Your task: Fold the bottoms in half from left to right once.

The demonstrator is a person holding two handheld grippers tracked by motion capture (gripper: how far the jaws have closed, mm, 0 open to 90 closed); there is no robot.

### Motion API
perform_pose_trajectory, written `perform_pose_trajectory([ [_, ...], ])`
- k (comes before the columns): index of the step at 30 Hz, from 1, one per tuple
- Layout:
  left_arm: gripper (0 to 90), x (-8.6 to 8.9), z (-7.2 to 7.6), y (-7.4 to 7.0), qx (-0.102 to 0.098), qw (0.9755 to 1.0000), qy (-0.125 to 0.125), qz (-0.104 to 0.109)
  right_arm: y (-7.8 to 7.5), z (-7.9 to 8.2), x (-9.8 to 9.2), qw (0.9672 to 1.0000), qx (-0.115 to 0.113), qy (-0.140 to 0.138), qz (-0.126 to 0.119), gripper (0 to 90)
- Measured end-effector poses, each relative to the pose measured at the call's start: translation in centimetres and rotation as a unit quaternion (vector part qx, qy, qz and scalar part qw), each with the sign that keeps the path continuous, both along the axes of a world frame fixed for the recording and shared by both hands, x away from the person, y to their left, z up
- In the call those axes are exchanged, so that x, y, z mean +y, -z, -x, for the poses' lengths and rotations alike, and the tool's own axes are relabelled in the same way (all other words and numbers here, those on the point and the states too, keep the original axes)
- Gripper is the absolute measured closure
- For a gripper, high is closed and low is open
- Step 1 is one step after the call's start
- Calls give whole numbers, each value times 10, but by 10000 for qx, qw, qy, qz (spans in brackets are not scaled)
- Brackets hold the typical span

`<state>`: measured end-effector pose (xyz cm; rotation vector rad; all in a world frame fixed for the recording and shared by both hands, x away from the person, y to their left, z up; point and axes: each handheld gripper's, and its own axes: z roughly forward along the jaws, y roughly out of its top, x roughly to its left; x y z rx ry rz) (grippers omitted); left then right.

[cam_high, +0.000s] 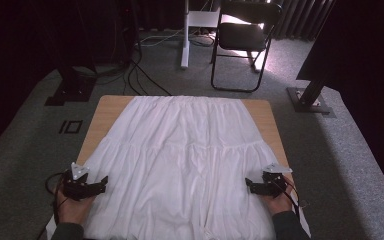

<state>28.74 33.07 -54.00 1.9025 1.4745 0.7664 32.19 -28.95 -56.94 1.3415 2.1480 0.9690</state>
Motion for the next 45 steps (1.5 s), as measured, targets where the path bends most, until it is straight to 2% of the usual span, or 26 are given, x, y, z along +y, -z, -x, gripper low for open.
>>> perform_pose_trajectory([
  [1,78,4,0,1,0,10000,-85,17,0,0,0,10000,0,0,0,131],
  [2,38,8,1,1,39,9999,-127,37,0,0,0,10000,0,1,2,131],
  [4,29,18,0,7,185,9995,-249,29,0,0,0,10000,-1,0,0,130],
  [8,23,26,-2,13,327,9989,-326,110,0,0,0,10000,-5,-1,4,131],
  [11,23,28,-3,16,386,9985,-387,88,0,0,0,10000,-4,2,5,132],
  [12,19,31,-4,18,464,9979,-420,162,0,0,0,10000,-6,3,5,132],
  [17,20,31,-5,19,496,9978,-380,217,0,1,0,10000,-7,4,6,133],
  [21,20,29,-3,19,468,9983,-255,223,0,1,0,10000,-9,5,8,133],
  [27,44,26,-1,17,484,9981,-311,217,0,1,0,10000,-9,6,7,134],
  [29,208,25,2,13,460,9985,-216,219,0,1,0,10000,-6,10,2,141],
  [30,433,25,3,12,442,9986,-175,232,0,2,-1,10000,-29,16,-11,187],
  [31,433,24,3,11,440,9987,-112,239,0,2,-1,10000,-29,16,-11,187],
  [32,549,23,4,10,424,9987,-71,261,-1,3,-2,10000,-49,2,-21,243],
  [33,650,21,4,9,449,9986,10,264,-2,5,-3,10000,-54,-2,-17,350],
  [34,749,19,4,9,467,9986,112,242,-5,7,-5,10000,-49,15,18,416],
  [35,844,15,4,8,464,9987,169,103,-13,13,-10,9998,-151,117,48,420],
  [37,853,8,4,7,483,9984,172,-256,-18,16,-15,9996,-213,170,17,410],
  [38,858,5,3,6,484,9980,171,-358,-25,23,-24,9988,-256,400,110,346],
  [39,858,5,3,6,502,9976,177,-445,-25,23,-24,9988,-256,400,110,346],
  [40,858,5,4,6,502,9973,158,-511,-26,25,-29,9983,-176,541,145,304],
  [41,861,7,3,6,496,9968,94,-613,-25,31,-40,9963,-176,801,256,267],
  [43,861,9,3,5,502,9965,33,-669,-23,33,-45,9956,-107,879,308,241],
  [45,862,12,2,5,496,9949,-30,-875,-20,36,-54,9937,-26,1054,386,194],
])
